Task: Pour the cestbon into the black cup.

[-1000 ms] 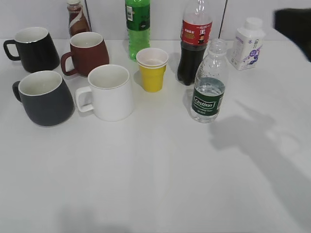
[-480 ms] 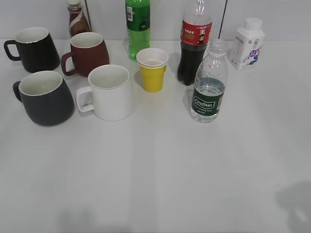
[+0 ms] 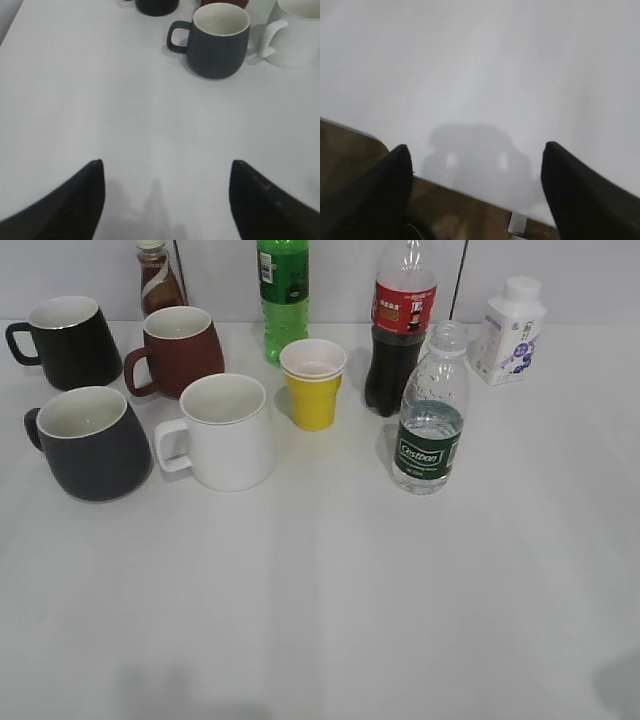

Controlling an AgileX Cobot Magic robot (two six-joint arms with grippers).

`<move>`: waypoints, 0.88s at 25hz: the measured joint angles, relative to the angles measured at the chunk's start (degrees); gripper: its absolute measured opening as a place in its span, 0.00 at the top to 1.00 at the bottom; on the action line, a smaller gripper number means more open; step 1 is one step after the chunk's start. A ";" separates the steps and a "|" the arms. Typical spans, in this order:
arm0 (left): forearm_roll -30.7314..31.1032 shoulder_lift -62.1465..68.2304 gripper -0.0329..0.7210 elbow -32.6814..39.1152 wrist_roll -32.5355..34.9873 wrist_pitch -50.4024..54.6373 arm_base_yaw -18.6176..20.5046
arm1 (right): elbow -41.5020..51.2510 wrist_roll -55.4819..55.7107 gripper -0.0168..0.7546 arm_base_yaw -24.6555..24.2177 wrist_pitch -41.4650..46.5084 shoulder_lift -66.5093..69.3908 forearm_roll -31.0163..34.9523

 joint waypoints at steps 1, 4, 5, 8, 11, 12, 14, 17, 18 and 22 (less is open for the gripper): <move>0.04 0.00 0.18 0.07 0.00 -0.14 0.00 | 0.00 0.00 0.21 0.00 -0.15 0.00 -0.04; 0.04 0.00 0.19 0.14 0.00 -0.25 0.00 | 0.00 0.00 0.23 0.00 -0.64 0.05 -0.10; 0.04 0.00 0.19 0.14 0.05 -0.25 0.00 | 0.00 -0.02 0.23 0.00 -0.70 0.05 -0.10; 0.04 0.00 0.20 0.14 0.05 -0.25 0.00 | 0.00 -0.02 0.23 0.00 -0.81 0.05 -0.10; 0.04 0.00 0.20 0.14 0.07 -0.25 0.00 | 0.00 -0.07 0.23 0.00 -0.96 0.05 -0.15; 0.04 0.00 0.21 0.14 0.07 -0.25 0.00 | 0.00 -0.07 0.24 -0.02 -0.96 0.05 -0.15; 0.04 0.00 0.22 0.14 0.11 -0.30 0.00 | 0.00 -0.07 0.24 -0.49 -0.98 -0.09 -0.15; 0.04 0.00 0.23 0.14 0.11 -0.30 0.00 | 0.00 -0.07 0.24 -3.54 -1.03 -2.08 -0.03; 0.04 0.00 0.23 0.14 0.11 -0.30 0.11 | 0.00 -0.07 0.24 -5.16 -1.03 -3.44 -0.03; 0.11 -0.63 0.24 0.14 0.13 -0.30 1.16 | 0.00 -0.07 0.24 -14.02 -1.03 -9.40 -0.03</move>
